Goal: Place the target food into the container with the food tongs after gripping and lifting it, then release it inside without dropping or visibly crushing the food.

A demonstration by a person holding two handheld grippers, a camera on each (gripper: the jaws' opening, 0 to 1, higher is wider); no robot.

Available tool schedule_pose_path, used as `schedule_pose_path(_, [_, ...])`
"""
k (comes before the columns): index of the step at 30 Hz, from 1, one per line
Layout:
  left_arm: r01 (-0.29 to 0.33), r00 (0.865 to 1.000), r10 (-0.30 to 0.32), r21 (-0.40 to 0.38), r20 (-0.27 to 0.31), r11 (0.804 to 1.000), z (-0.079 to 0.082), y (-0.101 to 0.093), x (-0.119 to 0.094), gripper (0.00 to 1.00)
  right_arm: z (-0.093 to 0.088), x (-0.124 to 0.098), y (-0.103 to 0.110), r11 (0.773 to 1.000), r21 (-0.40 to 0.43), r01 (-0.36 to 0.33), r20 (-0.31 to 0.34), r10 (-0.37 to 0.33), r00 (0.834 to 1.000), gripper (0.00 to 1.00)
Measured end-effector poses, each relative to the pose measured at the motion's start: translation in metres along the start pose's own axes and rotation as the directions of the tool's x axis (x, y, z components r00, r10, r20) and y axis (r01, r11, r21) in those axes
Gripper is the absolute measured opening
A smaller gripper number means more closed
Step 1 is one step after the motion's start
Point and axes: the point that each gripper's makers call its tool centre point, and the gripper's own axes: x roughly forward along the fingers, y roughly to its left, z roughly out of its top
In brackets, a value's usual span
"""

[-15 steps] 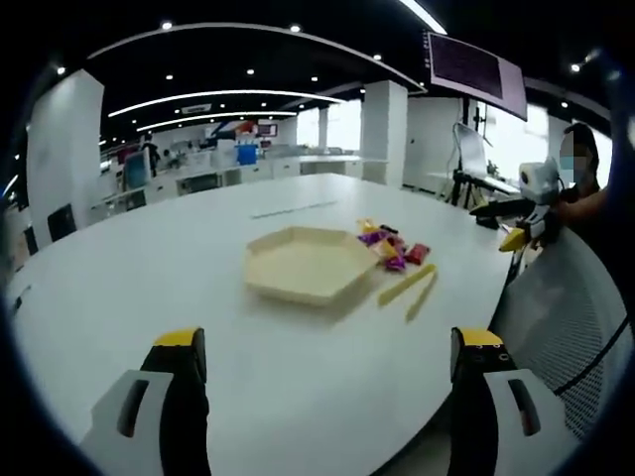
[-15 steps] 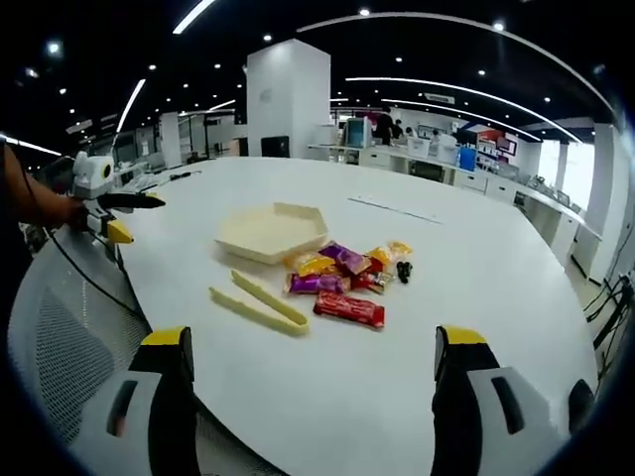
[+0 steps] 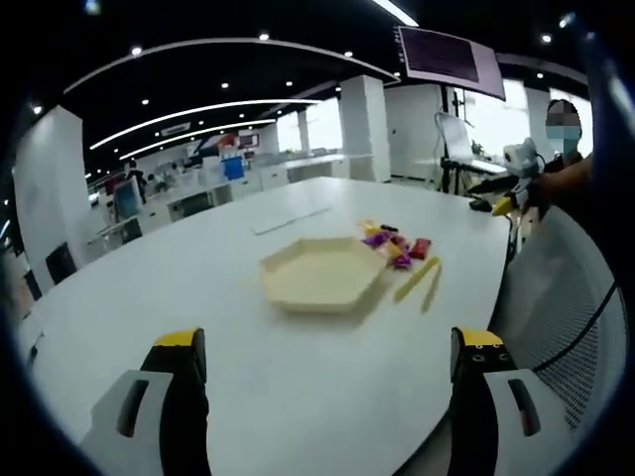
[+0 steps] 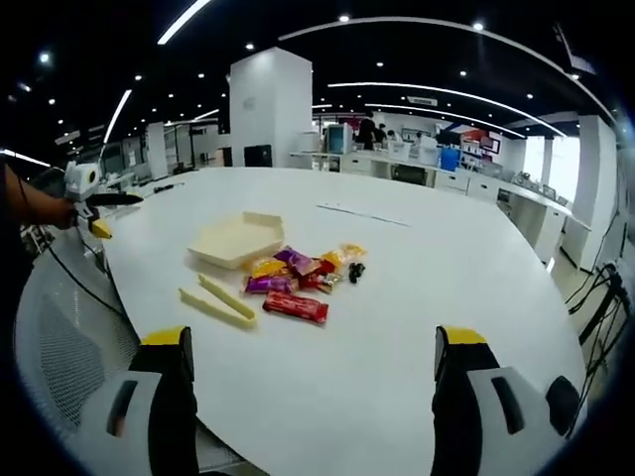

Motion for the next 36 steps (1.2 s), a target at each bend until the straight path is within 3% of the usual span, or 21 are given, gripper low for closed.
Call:
schedule_pose_path(7, [-0.024,1.0,0.024,-0.009,-0.008,1.0,-0.003,0.011,-0.007,0.99,0.011,-0.003,-0.01,0.998,-0.054,0.014,0.032,-0.012,0.999,0.99])
schedule_pose_path(14, [-0.03,0.999,0.03,0.0,-0.023,1.0,-0.007,0.015,-0.012,0.99,0.013,-0.004,-0.018,0.998,-0.056,0.033,0.027,-0.031,0.999,0.99])
schedule_pose_path(36, [-0.035,0.999,0.035,-0.013,-0.037,0.999,-0.014,0.019,-0.017,0.99,0.014,0.0,-0.015,0.997,-0.082,0.015,0.011,-0.014,1.0,0.99])
